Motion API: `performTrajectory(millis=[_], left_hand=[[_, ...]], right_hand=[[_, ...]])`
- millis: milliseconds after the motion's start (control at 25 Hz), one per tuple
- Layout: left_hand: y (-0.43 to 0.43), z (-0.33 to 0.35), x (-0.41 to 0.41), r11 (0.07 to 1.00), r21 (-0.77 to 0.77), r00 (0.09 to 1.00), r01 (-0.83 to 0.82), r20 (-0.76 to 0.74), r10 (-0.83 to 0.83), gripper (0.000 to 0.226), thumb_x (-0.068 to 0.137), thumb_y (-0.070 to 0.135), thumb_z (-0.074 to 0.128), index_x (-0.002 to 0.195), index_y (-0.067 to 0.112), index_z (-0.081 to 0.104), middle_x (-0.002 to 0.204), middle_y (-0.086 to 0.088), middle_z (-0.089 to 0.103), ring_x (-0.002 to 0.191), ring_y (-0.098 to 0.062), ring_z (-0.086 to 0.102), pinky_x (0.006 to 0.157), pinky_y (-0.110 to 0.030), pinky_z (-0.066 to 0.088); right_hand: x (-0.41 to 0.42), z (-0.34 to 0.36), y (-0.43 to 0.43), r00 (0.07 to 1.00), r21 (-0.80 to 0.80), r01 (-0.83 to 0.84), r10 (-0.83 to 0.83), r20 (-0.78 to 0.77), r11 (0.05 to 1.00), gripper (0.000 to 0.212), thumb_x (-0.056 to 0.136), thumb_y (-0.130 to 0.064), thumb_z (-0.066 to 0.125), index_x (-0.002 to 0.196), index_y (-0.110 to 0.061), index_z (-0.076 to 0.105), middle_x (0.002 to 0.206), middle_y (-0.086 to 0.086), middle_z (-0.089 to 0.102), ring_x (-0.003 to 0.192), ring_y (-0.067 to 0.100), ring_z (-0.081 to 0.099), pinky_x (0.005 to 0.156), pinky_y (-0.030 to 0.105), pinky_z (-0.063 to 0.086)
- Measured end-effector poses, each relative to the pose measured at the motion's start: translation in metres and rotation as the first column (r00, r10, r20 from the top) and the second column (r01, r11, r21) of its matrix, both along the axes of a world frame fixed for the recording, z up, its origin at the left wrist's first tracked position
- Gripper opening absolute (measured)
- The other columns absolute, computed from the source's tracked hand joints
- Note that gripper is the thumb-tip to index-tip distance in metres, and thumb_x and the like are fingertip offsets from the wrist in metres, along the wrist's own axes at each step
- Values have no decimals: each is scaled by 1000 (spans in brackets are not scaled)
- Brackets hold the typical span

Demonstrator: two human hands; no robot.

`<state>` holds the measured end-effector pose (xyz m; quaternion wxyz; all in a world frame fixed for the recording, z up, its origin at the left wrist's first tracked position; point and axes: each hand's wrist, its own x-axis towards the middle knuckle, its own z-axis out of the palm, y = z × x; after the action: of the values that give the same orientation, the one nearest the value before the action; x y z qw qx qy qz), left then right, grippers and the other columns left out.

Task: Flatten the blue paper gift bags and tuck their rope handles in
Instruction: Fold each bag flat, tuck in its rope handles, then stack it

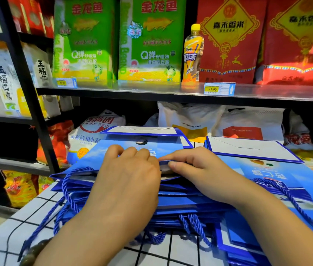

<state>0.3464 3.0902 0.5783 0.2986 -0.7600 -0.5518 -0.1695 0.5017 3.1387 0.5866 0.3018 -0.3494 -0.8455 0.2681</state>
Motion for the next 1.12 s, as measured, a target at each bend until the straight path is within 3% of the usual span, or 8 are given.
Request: performTrajectory(millis=[120,280,440,520,640,960,1040,1120], left_hand=[[0,-4,-6,998,-13,997,61,52,-60,17,68,26,66,56,20,54,52,3,52,48,-23,51,60,-33,22],[-6,7,-23,995,-33,948,90,308,-76,23,71,43,60,56,26,53,54,11,52,48,-18,52,49,-14,23],[3,32,-34,983,-137,924,123,376,-64,19,81,49,51,95,39,60,85,23,58,82,-5,53,62,-14,36],[24,36,-38,917,-358,950,177,307,-63,25,87,45,50,109,40,61,99,25,62,95,-1,56,77,-22,43],[42,37,-38,805,-557,965,204,251,-71,12,87,35,57,90,34,69,75,21,62,79,0,58,75,-26,47],[41,30,-30,905,-405,971,134,236,-38,17,92,37,47,82,26,52,86,4,63,85,-21,57,72,-32,45],[34,35,-40,894,-428,964,129,265,-12,25,91,45,44,75,27,51,83,4,61,84,-20,56,72,-32,45],[35,36,-64,915,-401,954,-55,250,167,32,90,53,41,80,26,56,88,4,63,87,-19,58,69,-29,43]], right_hand=[[1,2,-2,1000,24,6,-6,10,1000,23,92,-7,49,99,-17,69,87,-21,63,92,-3,57,80,7,40],[2,3,-3,996,-50,26,-30,-89,998,18,87,-6,57,83,-18,69,79,-7,68,71,-1,60,70,13,46],[2,2,-3,988,-126,24,-43,-147,992,22,83,-3,61,71,-21,62,73,-7,67,65,-1,59,66,14,47],[2,3,-4,989,-128,16,-35,-145,992,21,83,-3,61,71,-21,63,72,-7,67,64,-2,59,65,13,46],[2,3,-6,992,-133,6,-23,-124,991,19,83,-2,61,73,-18,65,76,-3,70,66,0,61,66,15,48],[6,7,-8,997,-234,-45,30,-69,971,10,79,-16,69,69,-20,70,83,7,73,80,13,67,77,24,51],[6,5,-2,989,-226,66,-94,-117,972,18,77,-26,70,62,-16,67,69,4,69,69,13,63,69,25,49],[10,0,13,905,-82,421,-424,-29,903,34,78,-35,68,55,-15,53,56,0,56,57,14,50,60,30,39]])
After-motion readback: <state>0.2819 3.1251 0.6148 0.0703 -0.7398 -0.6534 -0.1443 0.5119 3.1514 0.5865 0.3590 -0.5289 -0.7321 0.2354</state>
